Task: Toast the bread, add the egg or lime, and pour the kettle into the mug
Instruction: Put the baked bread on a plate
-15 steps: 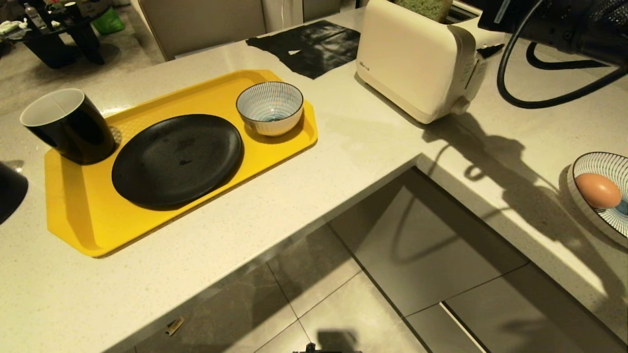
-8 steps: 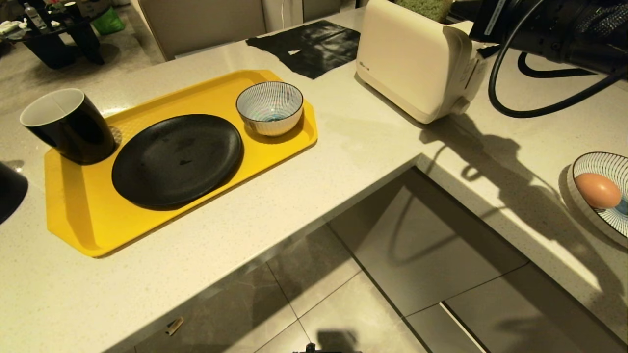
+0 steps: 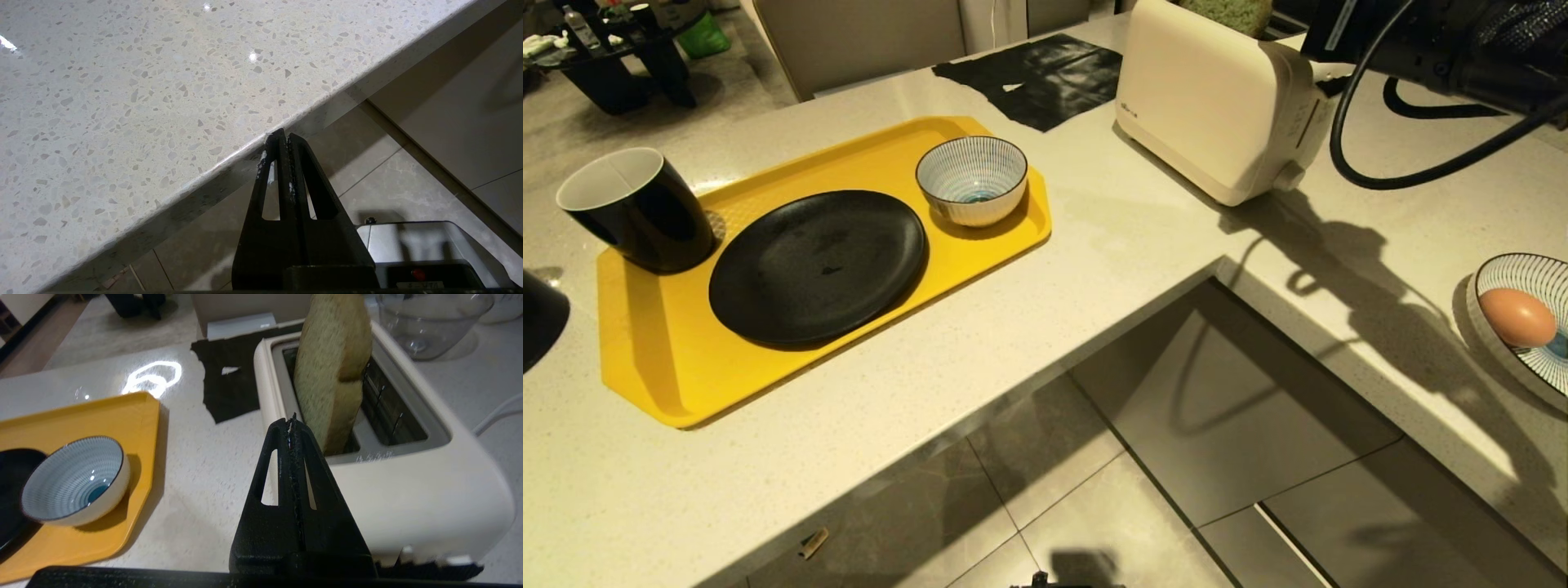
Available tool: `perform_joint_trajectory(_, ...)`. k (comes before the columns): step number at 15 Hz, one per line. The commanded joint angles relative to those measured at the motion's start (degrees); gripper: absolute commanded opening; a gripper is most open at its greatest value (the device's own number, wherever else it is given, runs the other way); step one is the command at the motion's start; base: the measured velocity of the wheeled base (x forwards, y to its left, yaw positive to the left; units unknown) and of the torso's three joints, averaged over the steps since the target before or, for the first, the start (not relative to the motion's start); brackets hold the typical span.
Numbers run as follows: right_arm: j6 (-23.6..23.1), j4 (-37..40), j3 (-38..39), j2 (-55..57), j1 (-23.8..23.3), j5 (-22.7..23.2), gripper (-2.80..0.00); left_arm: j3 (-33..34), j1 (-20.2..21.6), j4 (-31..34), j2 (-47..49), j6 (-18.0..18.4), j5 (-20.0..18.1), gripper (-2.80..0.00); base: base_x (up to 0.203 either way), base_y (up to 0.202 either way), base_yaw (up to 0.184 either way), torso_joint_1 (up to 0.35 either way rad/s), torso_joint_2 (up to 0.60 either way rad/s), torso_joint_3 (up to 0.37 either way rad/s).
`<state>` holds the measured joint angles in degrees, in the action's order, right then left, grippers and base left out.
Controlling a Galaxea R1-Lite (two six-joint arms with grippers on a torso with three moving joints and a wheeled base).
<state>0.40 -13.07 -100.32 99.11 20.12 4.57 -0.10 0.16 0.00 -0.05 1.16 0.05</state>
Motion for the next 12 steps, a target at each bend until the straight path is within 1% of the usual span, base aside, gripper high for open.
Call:
perform_joint_trajectory(1,0.03,-1.28,-3.61,2.79,-1.09,-0.02,-2.8,0.01,0.02,0.0,0.05,0.0,0.04,-2.8,0.0,0.0,0.0,0.0,0.0,0.0)
perform_joint_trajectory(2,0.04,-1.5,-4.81,3.06,-1.59,0.07,-2.8,0.01,0.02,0.0,0.05,0.07,0.04,-2.8,0.0,0.0,0.0,0.0,0.0,0.0)
perform_joint_trajectory(6,-0.05,-1.31,-3.31,1.17,-1.65,0.17,-2.8,0.01,0.02,0.0,0.05,0.5,-0.07,-2.8,0.0,0.0,0.0,0.0,0.0,0.0)
perform_joint_trajectory(9,-0.29,-1.92,-4.04,2.54,-2.39,0.29,-2.8,0.01,0.02,0.0,0.05,0.43,-0.05,-2.8,0.0,0.0,0.0,0.0,0.0,0.0)
perform_joint_trajectory(12,-0.33,-1.59,-9.78,5.22,-3.05,0.34,-2.8,0.01,0.02,0.0,0.05,0.07,0.12,-2.8,0.0,0.0,0.0,0.0,0.0,0.0)
